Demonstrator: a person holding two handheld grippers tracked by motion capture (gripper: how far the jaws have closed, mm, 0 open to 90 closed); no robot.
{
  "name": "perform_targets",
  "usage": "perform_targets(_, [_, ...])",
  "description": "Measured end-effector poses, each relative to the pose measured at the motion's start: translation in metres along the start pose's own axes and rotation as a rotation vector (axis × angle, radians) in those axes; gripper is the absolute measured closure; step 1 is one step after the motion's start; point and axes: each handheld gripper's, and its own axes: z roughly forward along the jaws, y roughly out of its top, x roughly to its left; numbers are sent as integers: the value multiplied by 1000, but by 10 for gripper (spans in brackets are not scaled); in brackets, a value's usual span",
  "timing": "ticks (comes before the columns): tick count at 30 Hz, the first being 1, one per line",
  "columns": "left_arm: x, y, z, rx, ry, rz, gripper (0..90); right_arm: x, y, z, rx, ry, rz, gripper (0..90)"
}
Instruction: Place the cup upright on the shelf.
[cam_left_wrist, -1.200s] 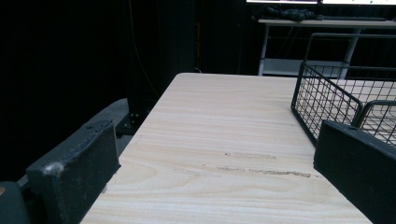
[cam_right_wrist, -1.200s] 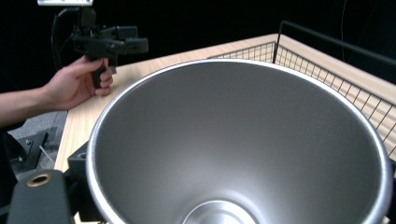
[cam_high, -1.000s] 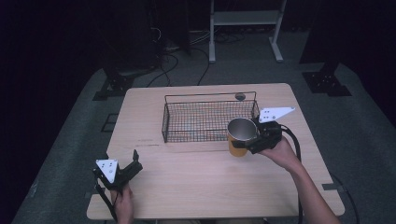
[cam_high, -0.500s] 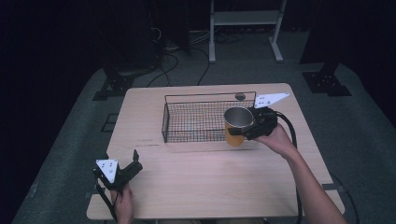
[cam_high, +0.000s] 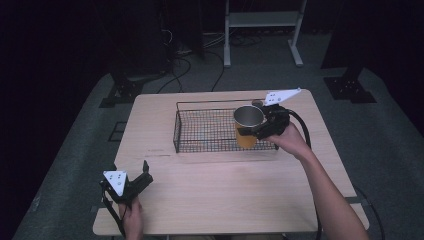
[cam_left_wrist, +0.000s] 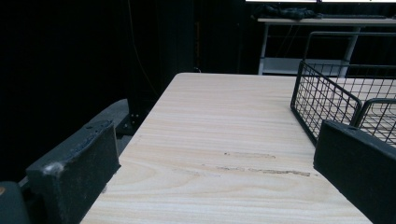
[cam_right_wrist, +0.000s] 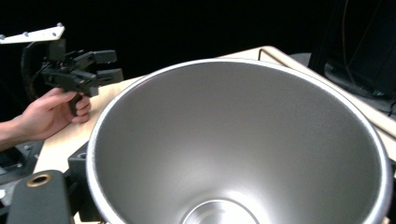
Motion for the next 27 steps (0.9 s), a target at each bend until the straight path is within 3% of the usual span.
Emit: perform_targets(27, [0, 0, 0, 0, -4, -1, 0, -30, 26, 25, 46, -11, 20, 123])
